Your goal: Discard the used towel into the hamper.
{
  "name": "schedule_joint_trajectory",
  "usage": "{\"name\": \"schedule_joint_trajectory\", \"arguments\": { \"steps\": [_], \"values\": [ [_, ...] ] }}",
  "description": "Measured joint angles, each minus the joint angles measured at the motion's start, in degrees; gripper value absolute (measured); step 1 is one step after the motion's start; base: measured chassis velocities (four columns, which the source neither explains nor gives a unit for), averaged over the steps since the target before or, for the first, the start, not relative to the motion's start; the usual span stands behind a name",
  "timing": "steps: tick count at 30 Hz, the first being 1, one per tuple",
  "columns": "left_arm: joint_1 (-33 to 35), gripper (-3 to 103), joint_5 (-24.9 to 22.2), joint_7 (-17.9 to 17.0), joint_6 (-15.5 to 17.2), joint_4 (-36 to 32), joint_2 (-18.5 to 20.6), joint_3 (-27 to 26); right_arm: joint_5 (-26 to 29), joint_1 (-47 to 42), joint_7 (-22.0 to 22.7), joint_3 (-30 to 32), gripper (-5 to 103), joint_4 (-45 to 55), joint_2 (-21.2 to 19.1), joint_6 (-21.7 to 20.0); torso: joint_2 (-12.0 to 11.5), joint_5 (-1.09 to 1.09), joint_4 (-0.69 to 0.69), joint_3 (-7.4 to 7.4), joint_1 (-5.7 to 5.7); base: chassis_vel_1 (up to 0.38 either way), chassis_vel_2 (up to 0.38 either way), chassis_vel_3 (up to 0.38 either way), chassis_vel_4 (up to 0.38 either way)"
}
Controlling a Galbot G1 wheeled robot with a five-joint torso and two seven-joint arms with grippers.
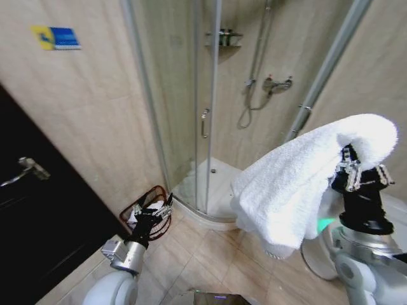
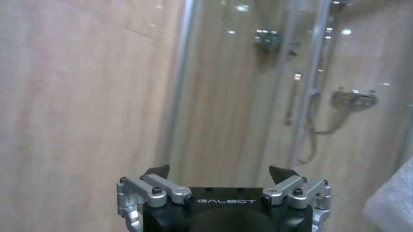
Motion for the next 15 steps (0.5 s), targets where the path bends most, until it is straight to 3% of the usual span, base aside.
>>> {"name": "schedule_joint_trajectory", "arguments": {
  "steps": [15],
  "values": [
    [0.00,100,0.00,0.00,0.00,0.00,-0.01,0.00,-0.15,0.10,-0.16,-0.05,8,-0.22,-0.10,-0.09,-1.35,0.00,0.00,-0.74,-0.63,0.123,0.123,0.123,0.133]
  ]
}}
